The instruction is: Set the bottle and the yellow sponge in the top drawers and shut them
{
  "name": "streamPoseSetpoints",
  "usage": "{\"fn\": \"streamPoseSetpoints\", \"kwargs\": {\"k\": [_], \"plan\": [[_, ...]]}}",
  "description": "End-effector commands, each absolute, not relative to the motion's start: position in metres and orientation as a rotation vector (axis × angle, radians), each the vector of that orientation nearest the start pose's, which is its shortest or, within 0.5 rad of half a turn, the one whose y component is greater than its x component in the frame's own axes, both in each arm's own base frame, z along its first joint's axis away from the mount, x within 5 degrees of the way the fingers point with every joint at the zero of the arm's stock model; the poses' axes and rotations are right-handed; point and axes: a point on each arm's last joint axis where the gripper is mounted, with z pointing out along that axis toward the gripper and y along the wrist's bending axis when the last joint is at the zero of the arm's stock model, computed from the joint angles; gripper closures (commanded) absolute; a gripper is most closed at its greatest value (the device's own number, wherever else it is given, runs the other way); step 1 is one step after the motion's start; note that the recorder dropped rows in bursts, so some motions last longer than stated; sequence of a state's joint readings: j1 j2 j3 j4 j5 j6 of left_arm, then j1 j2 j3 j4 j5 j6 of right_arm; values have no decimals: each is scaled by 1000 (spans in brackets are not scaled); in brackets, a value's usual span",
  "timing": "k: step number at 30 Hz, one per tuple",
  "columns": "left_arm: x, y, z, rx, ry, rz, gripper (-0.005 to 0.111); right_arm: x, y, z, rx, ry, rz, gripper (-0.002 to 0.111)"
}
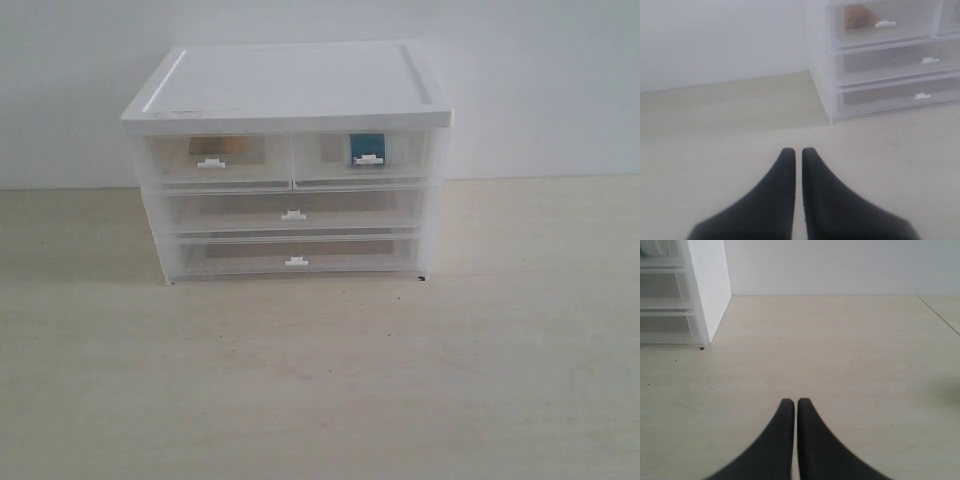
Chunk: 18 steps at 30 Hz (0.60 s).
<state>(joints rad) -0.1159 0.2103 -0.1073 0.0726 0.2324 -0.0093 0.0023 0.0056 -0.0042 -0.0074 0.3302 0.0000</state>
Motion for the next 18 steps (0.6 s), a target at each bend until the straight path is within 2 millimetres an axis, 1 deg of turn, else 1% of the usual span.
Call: {"fn": "streamPoseSetpoints", "kwargs": {"k": [1, 12, 18], "plan": [[66, -4, 206, 94, 1802, -24, 102, 54, 0, 184, -10, 1806, -12, 108], [56, 1, 192, -9, 1716, 7, 102, 54, 0, 184, -10, 1806, -12, 108], [55, 1, 190, -18, 1734, 15, 102, 54, 0, 184, -10, 1806, -12, 108]]}}
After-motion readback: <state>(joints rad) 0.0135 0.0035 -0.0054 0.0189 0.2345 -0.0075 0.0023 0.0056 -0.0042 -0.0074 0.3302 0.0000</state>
